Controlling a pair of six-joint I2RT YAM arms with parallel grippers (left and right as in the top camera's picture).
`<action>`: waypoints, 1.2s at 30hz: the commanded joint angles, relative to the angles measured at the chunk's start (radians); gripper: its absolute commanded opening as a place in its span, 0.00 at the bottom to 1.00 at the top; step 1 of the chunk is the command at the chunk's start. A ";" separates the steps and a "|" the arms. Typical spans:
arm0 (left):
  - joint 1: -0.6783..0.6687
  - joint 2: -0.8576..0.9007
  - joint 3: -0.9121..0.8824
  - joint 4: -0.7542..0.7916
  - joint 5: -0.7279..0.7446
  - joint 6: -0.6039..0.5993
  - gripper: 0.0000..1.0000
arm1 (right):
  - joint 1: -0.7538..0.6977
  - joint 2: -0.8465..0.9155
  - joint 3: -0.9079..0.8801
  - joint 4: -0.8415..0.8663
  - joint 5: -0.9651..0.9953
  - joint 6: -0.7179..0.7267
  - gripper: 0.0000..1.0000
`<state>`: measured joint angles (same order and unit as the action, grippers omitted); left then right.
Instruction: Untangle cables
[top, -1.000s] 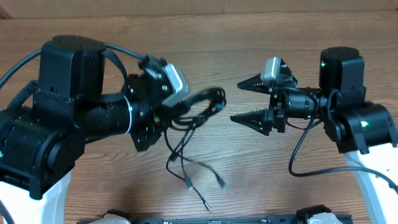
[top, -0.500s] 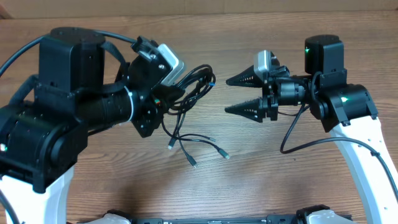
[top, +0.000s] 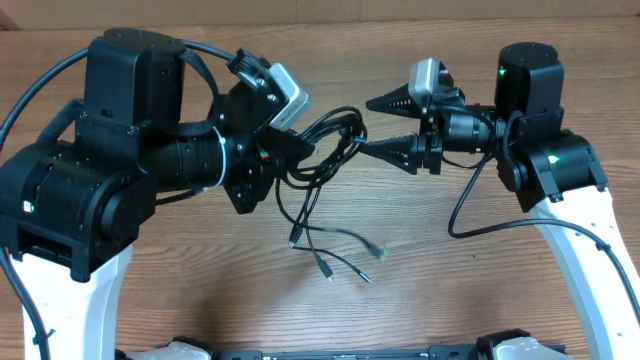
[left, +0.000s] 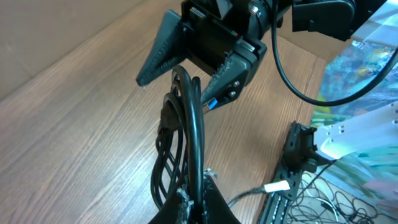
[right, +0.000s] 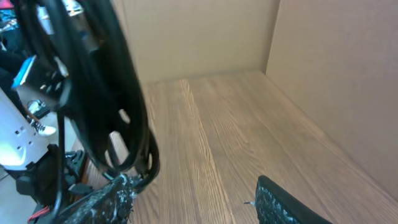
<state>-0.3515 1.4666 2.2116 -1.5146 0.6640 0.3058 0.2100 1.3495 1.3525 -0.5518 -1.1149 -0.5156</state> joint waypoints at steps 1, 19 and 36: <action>0.006 0.000 -0.007 0.002 0.040 0.008 0.04 | -0.003 -0.002 0.014 0.013 0.008 0.048 0.62; 0.007 -0.002 -0.031 0.113 0.131 0.012 0.04 | -0.004 0.063 0.008 0.073 0.066 0.293 0.63; 0.135 -0.002 -0.031 0.174 0.139 -0.041 0.05 | 0.055 0.074 0.008 0.145 0.163 0.732 0.73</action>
<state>-0.2531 1.4666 2.1792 -1.3666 0.7753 0.3016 0.2401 1.4261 1.3525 -0.3969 -0.9390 0.1852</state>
